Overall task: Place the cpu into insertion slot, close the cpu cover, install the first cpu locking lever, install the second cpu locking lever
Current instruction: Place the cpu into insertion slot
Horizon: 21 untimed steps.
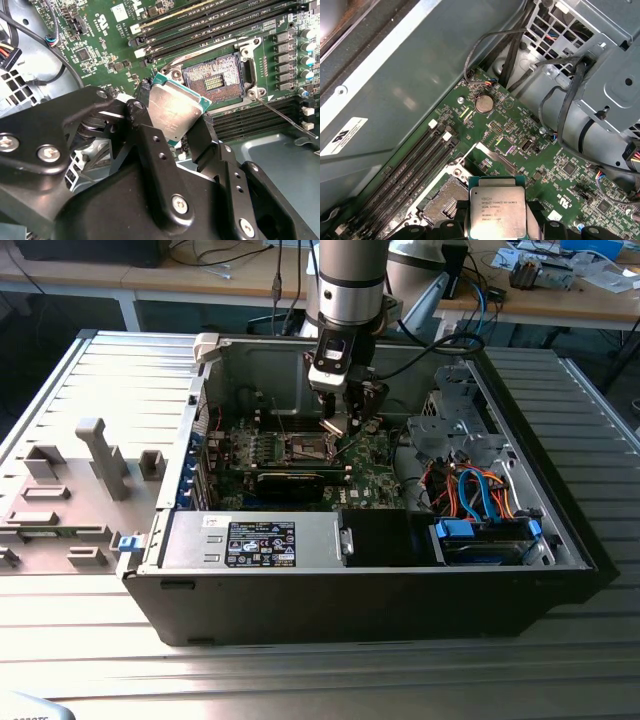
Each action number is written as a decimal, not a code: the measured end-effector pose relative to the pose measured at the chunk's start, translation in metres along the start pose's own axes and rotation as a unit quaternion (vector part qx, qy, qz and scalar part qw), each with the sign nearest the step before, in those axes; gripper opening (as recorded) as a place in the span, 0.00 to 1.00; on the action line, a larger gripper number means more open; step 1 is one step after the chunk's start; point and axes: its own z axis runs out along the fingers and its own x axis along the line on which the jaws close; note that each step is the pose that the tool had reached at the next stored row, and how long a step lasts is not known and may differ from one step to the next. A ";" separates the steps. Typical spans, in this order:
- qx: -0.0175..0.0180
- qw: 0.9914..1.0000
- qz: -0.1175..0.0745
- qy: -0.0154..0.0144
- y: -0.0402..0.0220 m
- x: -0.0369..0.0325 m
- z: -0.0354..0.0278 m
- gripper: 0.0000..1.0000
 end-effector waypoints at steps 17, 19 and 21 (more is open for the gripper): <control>0.000 1.000 0.005 0.000 0.0000 0.0000 0.0000 0.54; 0.000 1.000 0.005 0.000 0.0000 0.0000 0.0000 0.54; 0.000 1.000 0.006 0.000 0.0000 0.0000 0.0000 0.54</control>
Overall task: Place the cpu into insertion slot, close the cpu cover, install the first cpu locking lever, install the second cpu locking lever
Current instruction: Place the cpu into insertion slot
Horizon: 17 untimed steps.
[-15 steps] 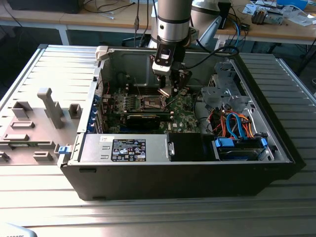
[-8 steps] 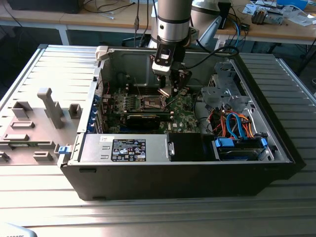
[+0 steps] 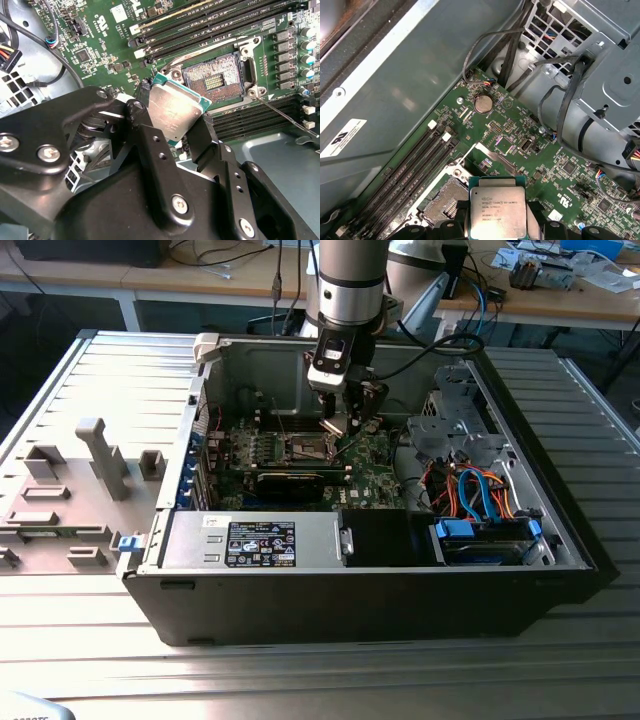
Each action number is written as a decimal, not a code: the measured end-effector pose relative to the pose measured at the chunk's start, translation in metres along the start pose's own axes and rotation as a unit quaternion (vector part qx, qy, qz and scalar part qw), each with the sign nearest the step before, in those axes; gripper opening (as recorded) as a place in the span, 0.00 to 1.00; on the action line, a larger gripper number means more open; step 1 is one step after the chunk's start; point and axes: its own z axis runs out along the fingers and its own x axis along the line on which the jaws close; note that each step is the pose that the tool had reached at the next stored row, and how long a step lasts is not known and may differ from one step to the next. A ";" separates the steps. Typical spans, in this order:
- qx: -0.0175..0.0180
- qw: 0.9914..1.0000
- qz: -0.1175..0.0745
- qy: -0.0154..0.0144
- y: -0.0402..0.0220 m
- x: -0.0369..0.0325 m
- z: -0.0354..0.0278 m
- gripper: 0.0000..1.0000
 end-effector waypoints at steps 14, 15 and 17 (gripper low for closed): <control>0.000 1.000 0.003 0.000 0.0000 0.0000 0.0000 0.54; 0.000 1.000 0.004 0.000 0.0000 0.0000 0.0000 0.54; 0.000 1.000 0.004 0.000 0.0000 0.0000 0.0000 0.54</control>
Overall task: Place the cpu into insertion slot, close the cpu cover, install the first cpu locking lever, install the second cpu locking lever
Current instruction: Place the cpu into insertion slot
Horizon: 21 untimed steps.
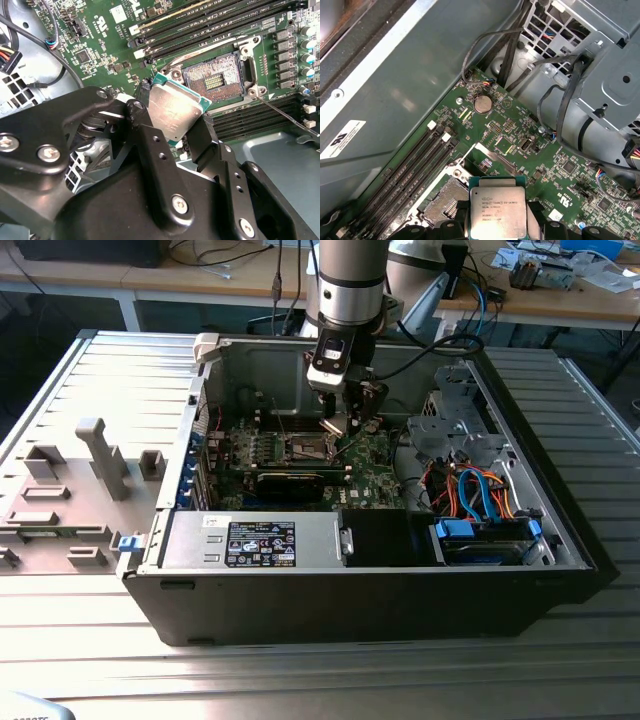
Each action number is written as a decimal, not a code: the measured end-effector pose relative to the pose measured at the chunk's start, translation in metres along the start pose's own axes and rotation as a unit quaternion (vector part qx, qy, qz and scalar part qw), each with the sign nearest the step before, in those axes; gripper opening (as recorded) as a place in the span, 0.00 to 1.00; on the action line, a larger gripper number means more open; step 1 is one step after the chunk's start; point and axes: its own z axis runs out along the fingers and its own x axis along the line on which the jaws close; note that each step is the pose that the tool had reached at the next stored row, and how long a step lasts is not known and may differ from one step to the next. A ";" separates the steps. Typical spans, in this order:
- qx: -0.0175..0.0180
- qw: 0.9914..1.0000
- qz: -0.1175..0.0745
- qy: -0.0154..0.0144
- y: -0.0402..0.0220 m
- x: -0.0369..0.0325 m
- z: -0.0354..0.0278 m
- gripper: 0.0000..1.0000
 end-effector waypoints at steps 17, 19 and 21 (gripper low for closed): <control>0.000 1.000 0.005 0.000 0.0000 0.0000 0.0000 0.54; 0.000 1.000 0.005 0.000 0.0000 0.0000 0.0000 0.54; 0.000 1.000 0.005 0.000 0.0000 0.0000 0.0000 0.54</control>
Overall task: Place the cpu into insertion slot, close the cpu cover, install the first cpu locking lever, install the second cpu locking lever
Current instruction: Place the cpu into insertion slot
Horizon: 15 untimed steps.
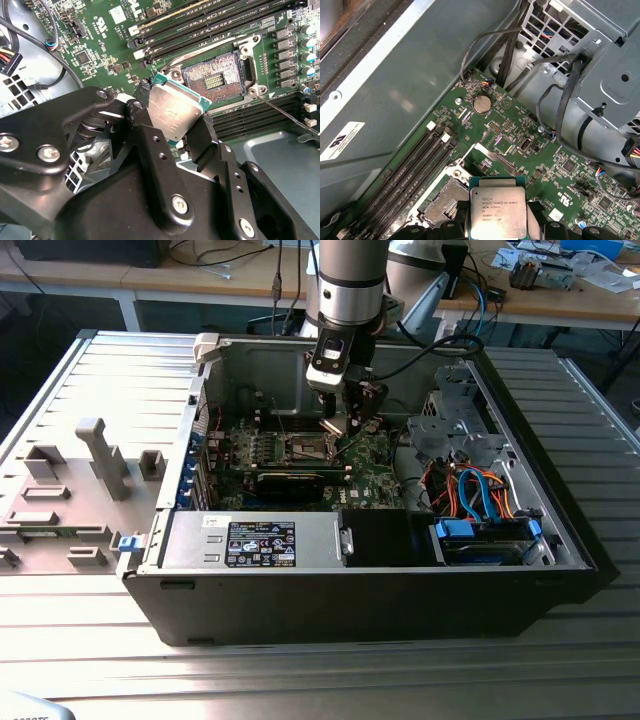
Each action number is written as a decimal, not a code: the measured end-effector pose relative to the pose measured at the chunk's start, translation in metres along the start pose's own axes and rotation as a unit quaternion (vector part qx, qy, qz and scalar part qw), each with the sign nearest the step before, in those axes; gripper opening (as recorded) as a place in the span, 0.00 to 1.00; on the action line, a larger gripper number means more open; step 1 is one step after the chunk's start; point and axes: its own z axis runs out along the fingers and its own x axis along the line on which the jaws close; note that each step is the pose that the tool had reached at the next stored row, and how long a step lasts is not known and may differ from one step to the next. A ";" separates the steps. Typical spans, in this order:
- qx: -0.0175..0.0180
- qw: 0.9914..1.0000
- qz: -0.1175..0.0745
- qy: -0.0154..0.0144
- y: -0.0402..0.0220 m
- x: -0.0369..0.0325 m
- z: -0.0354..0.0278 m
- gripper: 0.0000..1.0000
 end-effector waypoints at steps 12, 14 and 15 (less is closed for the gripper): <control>0.000 1.000 0.002 0.000 0.0000 0.0000 0.0000 0.54; 0.000 1.000 0.003 0.000 0.0000 0.0000 0.0000 0.54; 0.000 1.000 0.003 0.000 0.0000 0.0000 0.0000 0.54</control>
